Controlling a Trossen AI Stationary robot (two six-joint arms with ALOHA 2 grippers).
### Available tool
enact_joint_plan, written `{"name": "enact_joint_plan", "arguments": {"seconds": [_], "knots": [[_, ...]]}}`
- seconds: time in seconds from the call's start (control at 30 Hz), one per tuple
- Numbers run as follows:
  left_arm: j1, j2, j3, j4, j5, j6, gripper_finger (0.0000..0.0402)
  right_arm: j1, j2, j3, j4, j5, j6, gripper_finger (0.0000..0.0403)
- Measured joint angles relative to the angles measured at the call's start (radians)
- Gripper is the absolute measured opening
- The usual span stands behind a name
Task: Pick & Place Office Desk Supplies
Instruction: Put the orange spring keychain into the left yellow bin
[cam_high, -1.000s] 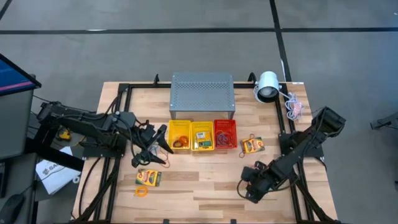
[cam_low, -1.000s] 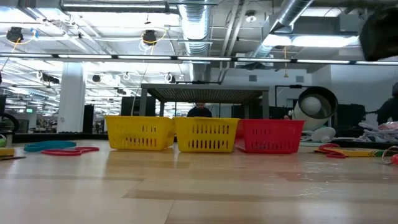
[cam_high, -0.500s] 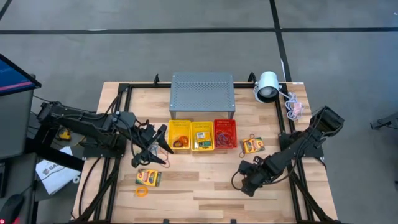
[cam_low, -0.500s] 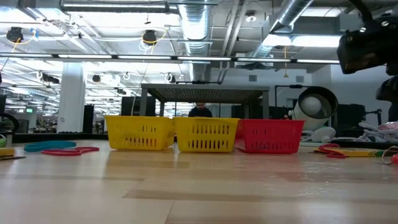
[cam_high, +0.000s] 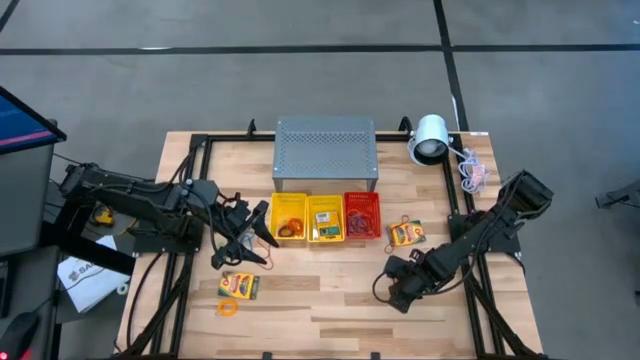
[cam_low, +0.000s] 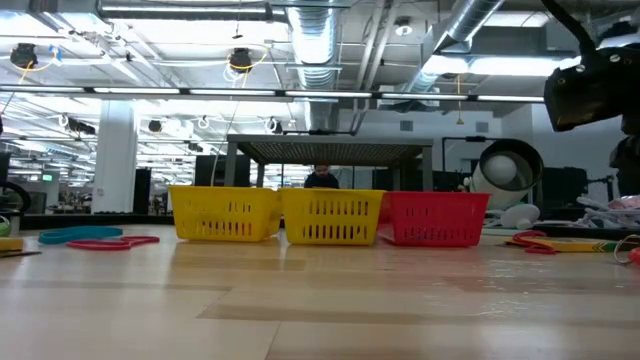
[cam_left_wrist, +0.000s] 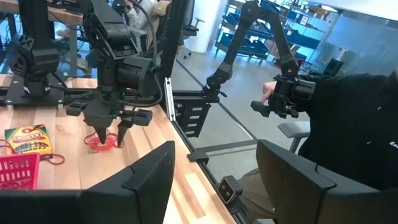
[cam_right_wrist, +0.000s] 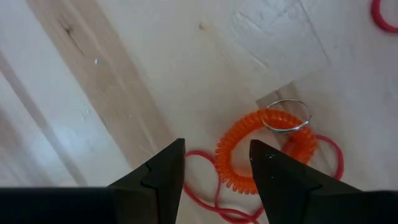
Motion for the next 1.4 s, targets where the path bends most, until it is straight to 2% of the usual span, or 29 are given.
{"name": "enact_joint_plan", "arguments": {"seconds": [0.37,0.6,0.73,1.2,1.4], "knots": [[0.0,0.0,0.0,0.0,0.0,-0.007,0.0222,-0.004,-0.002,-0.057,0.102,0.001,0.02,0.0172],[0.0,0.0,0.0,0.0,0.0,-0.007,0.0222,-0.017,-0.002,-0.058,0.1,0.001,0.026,0.0165],[0.0,0.0,0.0,0.0,0.0,-0.007,0.0222,-0.028,-0.002,-0.058,0.094,-0.008,0.02,0.014],[0.0,0.0,0.0,0.0,0.0,-0.007,0.0222,-0.037,-0.001,-0.06,0.072,-0.019,0.006,0.0013],[0.0,0.0,0.0,0.0,0.0,-0.007,0.0222,-0.039,-0.001,-0.061,0.176,0.0,-0.048,0.0012]]}}
